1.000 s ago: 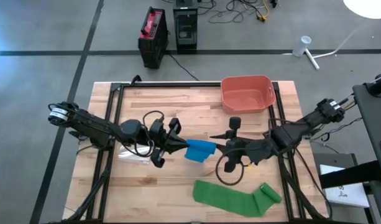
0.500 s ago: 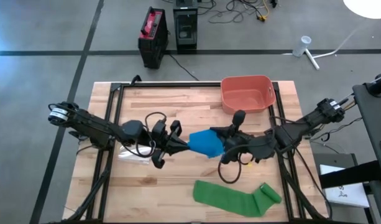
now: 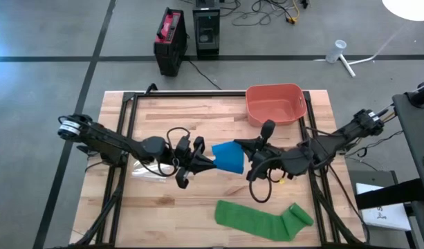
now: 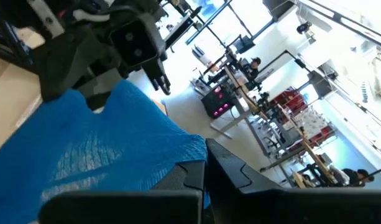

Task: Roll bandage
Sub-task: Roll the blue bandage

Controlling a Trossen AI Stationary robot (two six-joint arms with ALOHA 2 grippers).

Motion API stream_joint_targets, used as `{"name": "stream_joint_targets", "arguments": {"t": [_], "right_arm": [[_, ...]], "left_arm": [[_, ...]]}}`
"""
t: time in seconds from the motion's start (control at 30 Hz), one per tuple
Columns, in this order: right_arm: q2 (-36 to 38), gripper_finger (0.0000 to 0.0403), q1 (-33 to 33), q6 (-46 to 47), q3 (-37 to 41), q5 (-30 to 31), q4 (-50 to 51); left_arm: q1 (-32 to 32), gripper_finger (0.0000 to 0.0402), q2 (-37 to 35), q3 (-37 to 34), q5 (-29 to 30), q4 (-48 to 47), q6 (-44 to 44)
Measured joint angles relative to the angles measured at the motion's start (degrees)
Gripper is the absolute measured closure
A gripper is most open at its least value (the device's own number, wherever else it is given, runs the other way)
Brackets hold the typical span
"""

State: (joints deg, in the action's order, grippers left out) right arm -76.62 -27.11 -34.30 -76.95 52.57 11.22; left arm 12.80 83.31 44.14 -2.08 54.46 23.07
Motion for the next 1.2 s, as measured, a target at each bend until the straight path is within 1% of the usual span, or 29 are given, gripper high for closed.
{"name": "stream_joint_targets", "arguments": {"t": [0.5,0.7,0.87,1.07,1.2], "right_arm": [[0.2,0.0401,-1.0,-1.4,-0.6,-0.1,-1.8],[0.2,0.0400,-1.1,-3.3,-0.7,-0.1,-4.7],[0.0,0.0400,-0.4,-0.5,-0.7,0.1,-2.2],[-0.1,0.0400,0.8,6.1,0.4,0.0,2.3],[-0.1,0.0397,1.3,8.3,1.3,0.0,5.4]], "left_arm": [[0.0,0.0401,1.8,0.0,0.2,0.8,-0.2],[0.0,0.0401,1.8,0.0,0.2,1.0,-1.1],[0.0,0.0402,1.8,0.0,-0.1,2.3,-1.6],[0.2,0.0402,1.8,0.0,-2.0,4.7,-2.4],[0.5,0.0401,1.8,0.0,-3.2,6.9,-3.6]]}}
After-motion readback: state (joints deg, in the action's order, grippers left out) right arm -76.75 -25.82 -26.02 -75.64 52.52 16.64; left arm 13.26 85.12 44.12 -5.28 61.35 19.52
